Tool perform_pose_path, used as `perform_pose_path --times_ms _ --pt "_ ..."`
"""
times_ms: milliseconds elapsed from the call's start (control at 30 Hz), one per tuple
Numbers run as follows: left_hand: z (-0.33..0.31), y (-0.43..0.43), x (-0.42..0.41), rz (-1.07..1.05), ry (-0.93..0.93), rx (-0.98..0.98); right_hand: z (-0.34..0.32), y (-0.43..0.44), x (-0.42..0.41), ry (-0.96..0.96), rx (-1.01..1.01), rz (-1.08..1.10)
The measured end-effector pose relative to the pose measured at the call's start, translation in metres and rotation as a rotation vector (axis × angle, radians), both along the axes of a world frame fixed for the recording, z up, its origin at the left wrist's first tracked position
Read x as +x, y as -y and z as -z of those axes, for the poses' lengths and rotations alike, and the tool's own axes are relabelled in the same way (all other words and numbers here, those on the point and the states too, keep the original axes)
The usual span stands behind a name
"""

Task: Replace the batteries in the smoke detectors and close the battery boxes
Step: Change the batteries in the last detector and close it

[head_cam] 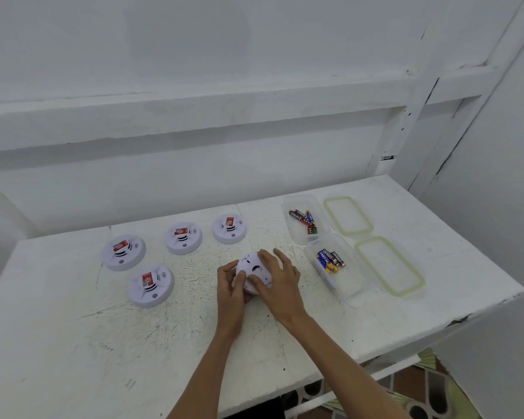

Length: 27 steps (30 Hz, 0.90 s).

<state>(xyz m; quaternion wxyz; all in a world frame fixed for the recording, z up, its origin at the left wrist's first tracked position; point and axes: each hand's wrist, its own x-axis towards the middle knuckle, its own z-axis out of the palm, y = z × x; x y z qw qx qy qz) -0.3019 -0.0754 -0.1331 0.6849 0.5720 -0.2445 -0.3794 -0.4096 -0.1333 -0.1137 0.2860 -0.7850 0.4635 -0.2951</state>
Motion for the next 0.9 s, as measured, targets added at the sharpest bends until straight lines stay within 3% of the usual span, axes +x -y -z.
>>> perform_pose_path --times_ms 233,900 --pt "0.004 0.002 0.001 -0.038 0.093 0.057 0.014 -0.01 -0.02 0.144 0.1 0.001" --pt "0.002 0.007 0.004 -0.062 -0.152 0.059 0.036 -0.009 -0.026 0.186 0.156 -0.001"
